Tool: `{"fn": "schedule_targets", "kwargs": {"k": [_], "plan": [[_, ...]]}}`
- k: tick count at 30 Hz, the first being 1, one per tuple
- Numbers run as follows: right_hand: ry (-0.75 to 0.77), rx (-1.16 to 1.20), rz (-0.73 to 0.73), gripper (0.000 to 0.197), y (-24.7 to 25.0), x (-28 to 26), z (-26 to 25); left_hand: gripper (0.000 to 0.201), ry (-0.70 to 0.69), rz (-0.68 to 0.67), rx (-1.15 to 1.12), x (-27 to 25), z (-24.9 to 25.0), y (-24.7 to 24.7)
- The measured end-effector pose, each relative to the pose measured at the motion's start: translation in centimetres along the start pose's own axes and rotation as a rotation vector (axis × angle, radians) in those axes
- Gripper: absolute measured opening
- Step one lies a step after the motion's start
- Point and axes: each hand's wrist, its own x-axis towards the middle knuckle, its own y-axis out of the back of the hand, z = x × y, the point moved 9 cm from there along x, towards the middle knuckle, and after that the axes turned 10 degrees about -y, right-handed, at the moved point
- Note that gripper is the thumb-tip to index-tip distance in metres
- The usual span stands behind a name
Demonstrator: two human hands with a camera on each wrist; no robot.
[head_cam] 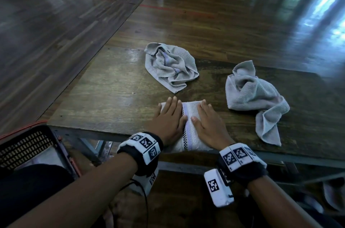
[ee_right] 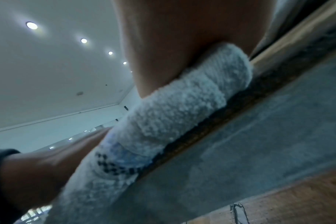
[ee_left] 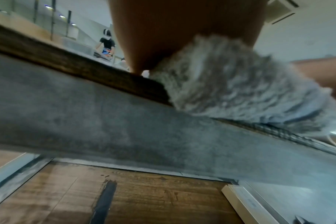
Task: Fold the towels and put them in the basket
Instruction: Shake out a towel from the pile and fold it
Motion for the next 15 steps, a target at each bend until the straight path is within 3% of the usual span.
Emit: {"fn": "schedule_targets", "kwargs": {"k": [6, 10, 13, 15], "plan": [[-0.097, 0.063, -0.015, 0.062, -0.5, 1.4, 2.4, 0.063, 0.146, 0.008, -0.045, 0.3, -3.2, 0.2], [-0.18, 0.111, 0.114, 0.065, 1.8, 0.5, 5.7, 0.066, 0.262, 0.017, -0.012, -1.5, -5.6, 1.3], [-0.182, 0.124, 0.251, 0.04, 4.3, -0.7, 7.7, 0.046, 0.252, 0.189, 0.048, -3.2, -6.2, 4.1], [-0.171, 0.182, 0.227, 0.042, 4.7, -0.9, 8.3, 0.034, 0.232, 0.261, 0.044, -4.1, -6.3, 5.5]]}}
